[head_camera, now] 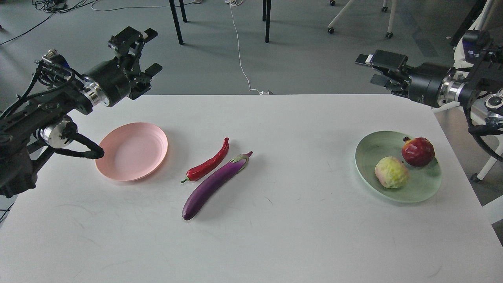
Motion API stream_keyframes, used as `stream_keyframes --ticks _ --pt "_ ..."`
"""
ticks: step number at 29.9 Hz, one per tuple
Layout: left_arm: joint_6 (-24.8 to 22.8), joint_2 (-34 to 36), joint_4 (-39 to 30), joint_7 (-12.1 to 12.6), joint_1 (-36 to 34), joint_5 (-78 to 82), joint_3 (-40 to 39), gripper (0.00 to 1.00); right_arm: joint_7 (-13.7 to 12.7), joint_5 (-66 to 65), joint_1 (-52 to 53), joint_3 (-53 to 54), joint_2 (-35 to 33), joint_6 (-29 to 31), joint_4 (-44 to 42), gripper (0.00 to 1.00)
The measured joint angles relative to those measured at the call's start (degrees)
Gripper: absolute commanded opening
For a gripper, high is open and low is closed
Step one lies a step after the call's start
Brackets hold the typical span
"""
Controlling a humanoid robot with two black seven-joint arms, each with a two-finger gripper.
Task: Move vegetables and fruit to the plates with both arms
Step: 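Reach the left gripper down to the purple eggplant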
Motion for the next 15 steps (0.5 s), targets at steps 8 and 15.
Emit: stream_keyframes --ticks 8,15 --pt "0.75 4.26 -12.15 -0.31 0.42 23.73 5.54 0.98 0.02 25.79 -10.96 13.65 2.23 0.17 -0.41 0.99" --pt "4.28 -1.01 -18.24 -0.32 0.68 42.79 10.90 0.97 0.03 44.95 -18.68 20.98 2.29 6.32 -6.74 0.99"
